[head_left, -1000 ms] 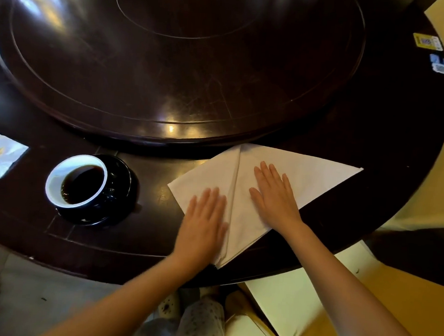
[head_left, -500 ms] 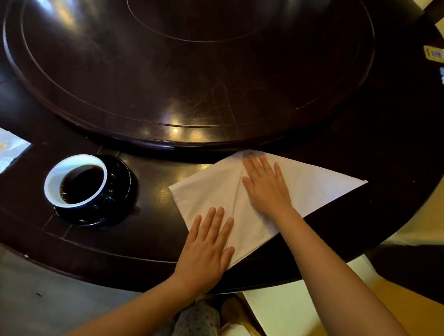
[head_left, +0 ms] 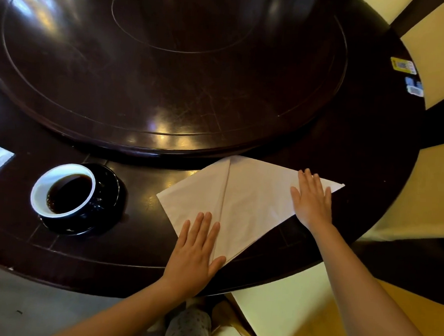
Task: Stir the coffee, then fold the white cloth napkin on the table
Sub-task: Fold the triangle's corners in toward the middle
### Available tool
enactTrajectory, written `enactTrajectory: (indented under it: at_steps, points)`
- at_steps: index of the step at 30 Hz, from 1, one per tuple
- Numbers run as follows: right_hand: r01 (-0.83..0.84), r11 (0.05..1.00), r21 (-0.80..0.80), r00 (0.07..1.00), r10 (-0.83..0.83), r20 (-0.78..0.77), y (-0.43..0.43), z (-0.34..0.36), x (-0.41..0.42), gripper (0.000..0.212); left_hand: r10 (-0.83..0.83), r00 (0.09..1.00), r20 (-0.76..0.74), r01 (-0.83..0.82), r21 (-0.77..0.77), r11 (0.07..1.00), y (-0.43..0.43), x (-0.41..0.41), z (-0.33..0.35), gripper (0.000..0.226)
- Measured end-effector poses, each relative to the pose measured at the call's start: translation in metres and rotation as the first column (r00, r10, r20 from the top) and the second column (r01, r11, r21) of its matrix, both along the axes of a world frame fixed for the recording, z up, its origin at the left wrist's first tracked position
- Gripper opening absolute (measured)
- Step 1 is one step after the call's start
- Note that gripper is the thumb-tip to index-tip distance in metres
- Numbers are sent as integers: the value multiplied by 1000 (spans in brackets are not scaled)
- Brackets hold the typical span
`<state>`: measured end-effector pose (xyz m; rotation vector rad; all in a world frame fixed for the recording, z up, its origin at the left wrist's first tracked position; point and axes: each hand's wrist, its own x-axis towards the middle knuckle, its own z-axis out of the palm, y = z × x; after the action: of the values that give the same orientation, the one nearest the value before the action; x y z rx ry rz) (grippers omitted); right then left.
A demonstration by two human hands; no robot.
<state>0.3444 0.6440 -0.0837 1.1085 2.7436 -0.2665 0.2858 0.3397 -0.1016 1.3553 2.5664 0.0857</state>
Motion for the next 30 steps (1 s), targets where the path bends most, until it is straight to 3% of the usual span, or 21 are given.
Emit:
enactTrajectory:
  at_steps: [2, 5, 8, 12, 15, 19, 23, 30]
  points:
    - [1, 1000, -1, 1000, -1, -28, 3, 3, -1, 52, -34, 999, -3, 34, -17, 999, -4, 0, 3, 81]
    - [42, 988, 149, 997, -31, -73, 14, 10, 3, 49, -78, 997, -26, 77, -20, 997, -14, 4, 10, 78]
    - [39, 949, 313, 999, -44, 8, 22, 16, 6, 42, -77, 996, -50, 81, 71, 994, -21, 9, 15, 64]
    - [4, 929, 370, 995, -39, 88, 33, 30, 3, 31, -136, 988, -77, 147, 166, 975, -23, 16, 21, 58]
    - [3, 955, 298, 996, -30, 85, 35, 43, 5, 30, -127, 990, -66, 136, 153, 979, -24, 19, 24, 65]
    - [65, 988, 138, 992, -49, -114, 22, 67, 18, 19, -152, 986, -64, 161, 173, 972, -24, 20, 22, 52]
    - [-6, 995, 103, 946, 39, -322, -20, 88, 28, 17, -205, 972, -114, 226, 223, 948, -23, 9, 25, 43]
    - [-214, 976, 30, 885, 207, -418, -161, 78, 29, 8, -212, 967, -142, 248, 325, 913, -52, -3, 31, 32]
